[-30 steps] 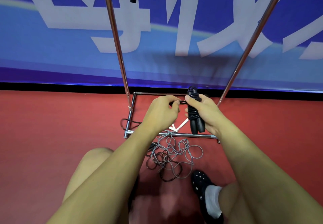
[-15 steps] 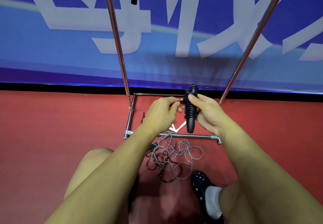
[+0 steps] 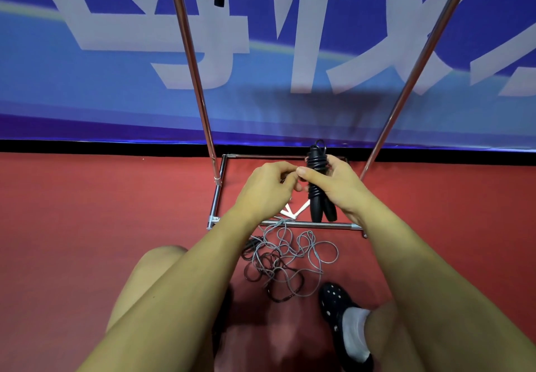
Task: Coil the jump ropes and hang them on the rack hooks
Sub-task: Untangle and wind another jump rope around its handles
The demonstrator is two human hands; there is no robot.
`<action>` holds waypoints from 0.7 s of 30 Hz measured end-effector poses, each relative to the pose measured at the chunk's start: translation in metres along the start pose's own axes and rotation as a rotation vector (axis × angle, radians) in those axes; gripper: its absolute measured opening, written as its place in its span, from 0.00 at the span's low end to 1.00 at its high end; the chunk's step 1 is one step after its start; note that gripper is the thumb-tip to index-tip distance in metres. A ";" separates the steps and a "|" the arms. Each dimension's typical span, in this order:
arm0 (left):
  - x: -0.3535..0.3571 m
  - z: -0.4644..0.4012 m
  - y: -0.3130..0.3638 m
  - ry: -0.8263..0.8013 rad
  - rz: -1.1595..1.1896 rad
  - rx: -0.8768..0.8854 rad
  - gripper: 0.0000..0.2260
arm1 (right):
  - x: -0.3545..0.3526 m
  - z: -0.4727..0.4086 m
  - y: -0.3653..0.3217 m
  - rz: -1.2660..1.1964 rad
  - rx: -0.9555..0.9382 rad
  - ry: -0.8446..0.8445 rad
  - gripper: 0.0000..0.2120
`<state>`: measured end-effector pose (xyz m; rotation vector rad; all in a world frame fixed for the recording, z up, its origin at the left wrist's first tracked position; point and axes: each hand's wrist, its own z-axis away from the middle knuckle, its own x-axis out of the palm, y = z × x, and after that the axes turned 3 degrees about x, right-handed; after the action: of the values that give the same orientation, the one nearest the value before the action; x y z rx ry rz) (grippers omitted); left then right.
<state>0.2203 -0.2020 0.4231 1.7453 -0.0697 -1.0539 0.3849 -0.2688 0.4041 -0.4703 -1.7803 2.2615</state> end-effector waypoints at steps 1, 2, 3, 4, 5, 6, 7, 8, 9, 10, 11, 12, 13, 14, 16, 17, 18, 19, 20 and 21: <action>-0.002 -0.001 -0.001 -0.013 0.053 -0.038 0.10 | -0.002 0.000 0.000 0.018 -0.007 0.033 0.18; -0.004 -0.002 -0.001 -0.036 0.129 -0.091 0.11 | -0.005 0.000 0.000 0.010 -0.012 0.051 0.17; -0.006 -0.002 0.000 -0.071 0.223 -0.151 0.13 | -0.007 0.001 -0.001 -0.006 -0.016 0.056 0.16; -0.007 -0.002 0.001 -0.114 0.311 -0.216 0.16 | -0.007 0.002 -0.003 -0.022 -0.022 0.055 0.15; -0.009 -0.001 0.003 -0.165 0.381 -0.278 0.19 | -0.007 0.004 -0.004 -0.038 -0.026 0.057 0.14; -0.010 0.001 0.004 -0.224 0.425 -0.329 0.22 | -0.006 0.006 -0.006 -0.063 -0.028 0.064 0.13; -0.010 0.002 0.006 -0.283 0.459 -0.368 0.24 | -0.005 0.007 -0.008 -0.098 -0.030 0.080 0.12; -0.009 0.003 0.007 -0.332 0.496 -0.390 0.26 | -0.004 0.009 -0.010 -0.141 -0.028 0.101 0.12; -0.009 0.004 0.008 -0.362 0.542 -0.396 0.26 | -0.003 0.010 -0.012 -0.188 -0.020 0.120 0.12; -0.008 0.004 0.008 -0.368 0.592 -0.388 0.25 | -0.003 0.011 -0.014 -0.234 -0.007 0.136 0.13; -0.008 0.004 0.008 -0.352 0.633 -0.369 0.24 | -0.003 0.012 -0.016 -0.274 0.007 0.145 0.14; -0.008 0.004 0.008 -0.324 0.658 -0.342 0.22 | -0.002 0.013 -0.018 -0.302 0.017 0.148 0.15; -0.008 0.003 0.008 -0.291 0.672 -0.312 0.20 | -0.003 0.014 -0.019 -0.314 0.024 0.147 0.16; -0.009 0.002 0.008 -0.259 0.679 -0.286 0.19 | -0.003 0.015 -0.019 -0.315 0.029 0.143 0.15; -0.010 0.001 0.007 -0.207 0.690 -0.250 0.17 | -0.004 0.016 -0.020 -0.313 0.039 0.133 0.17; -0.011 0.001 0.006 -0.191 0.688 -0.235 0.16 | -0.004 0.016 -0.020 -0.310 0.040 0.132 0.19; -0.011 0.001 0.005 -0.179 0.674 -0.219 0.15 | -0.003 0.015 -0.020 -0.303 0.043 0.140 0.22; -0.011 0.002 0.005 -0.173 0.649 -0.205 0.14 | -0.002 0.015 -0.021 -0.290 0.047 0.157 0.23; -0.011 0.003 0.005 -0.167 0.612 -0.189 0.14 | -0.002 0.015 -0.021 -0.274 0.053 0.180 0.24; -0.011 0.003 0.005 -0.160 0.569 -0.174 0.14 | -0.001 0.015 -0.022 -0.261 0.058 0.201 0.24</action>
<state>0.2131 -0.2006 0.4335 1.3612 -0.5279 -0.7464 0.3801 -0.2772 0.4282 -0.4110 -1.5725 2.0057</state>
